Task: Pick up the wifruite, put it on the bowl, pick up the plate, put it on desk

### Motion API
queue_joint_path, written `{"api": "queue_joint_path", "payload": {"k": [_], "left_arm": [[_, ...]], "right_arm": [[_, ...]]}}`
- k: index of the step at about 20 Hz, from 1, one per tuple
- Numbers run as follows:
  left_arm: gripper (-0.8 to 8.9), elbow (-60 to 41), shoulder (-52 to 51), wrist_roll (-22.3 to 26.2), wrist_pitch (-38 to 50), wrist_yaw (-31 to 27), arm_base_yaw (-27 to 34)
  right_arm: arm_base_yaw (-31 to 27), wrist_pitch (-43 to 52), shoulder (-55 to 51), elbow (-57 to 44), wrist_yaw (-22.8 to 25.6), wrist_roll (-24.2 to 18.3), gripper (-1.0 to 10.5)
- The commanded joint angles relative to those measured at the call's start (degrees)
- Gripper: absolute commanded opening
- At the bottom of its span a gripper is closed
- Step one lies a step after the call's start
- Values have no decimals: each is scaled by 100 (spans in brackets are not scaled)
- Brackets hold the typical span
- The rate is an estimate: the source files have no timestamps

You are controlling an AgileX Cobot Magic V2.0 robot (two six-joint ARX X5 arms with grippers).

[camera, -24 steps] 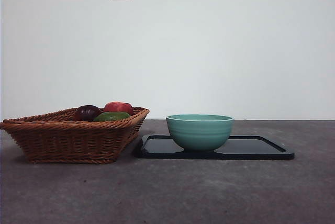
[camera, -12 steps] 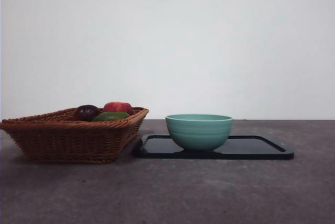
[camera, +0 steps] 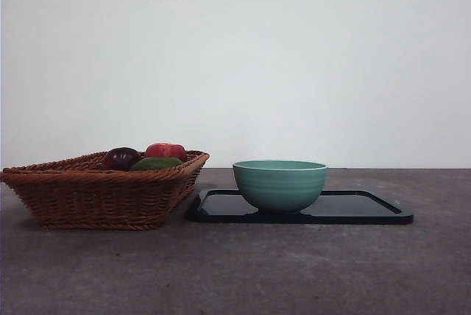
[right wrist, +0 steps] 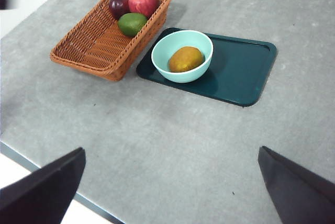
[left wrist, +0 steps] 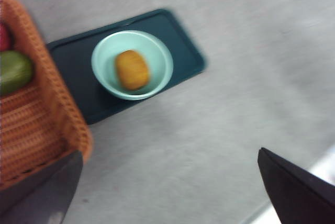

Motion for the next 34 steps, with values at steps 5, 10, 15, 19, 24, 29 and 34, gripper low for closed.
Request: {"api": "queue_joint_path", "payload": {"k": [5,10,15,19,24,29,34], "left_arm": [[557,1825,2382,813,-929,28,426],[557,3449,4013,960,-1475,177,717],[553,4507,5016,957,-1552,752,986],[552,4594,5348,955,-1309,916,1095],[485,4594,5576,992,-1049,933,1078],[486,4594,5886,1023,-1106,942,1078],[486,4594,6072,1045,-1088,1040,1060]], "right_arm": [[46,28,9,50,0,57,547],[46,28,9,50,2,57,547],[46,17,9,50,0,57,547],[46,-92,9,50,2,57,547],[46,-109,9,50,0,57,547],[46,-138,9,50,0,59,547],[46,-138,9,50,0,59,547]]}}
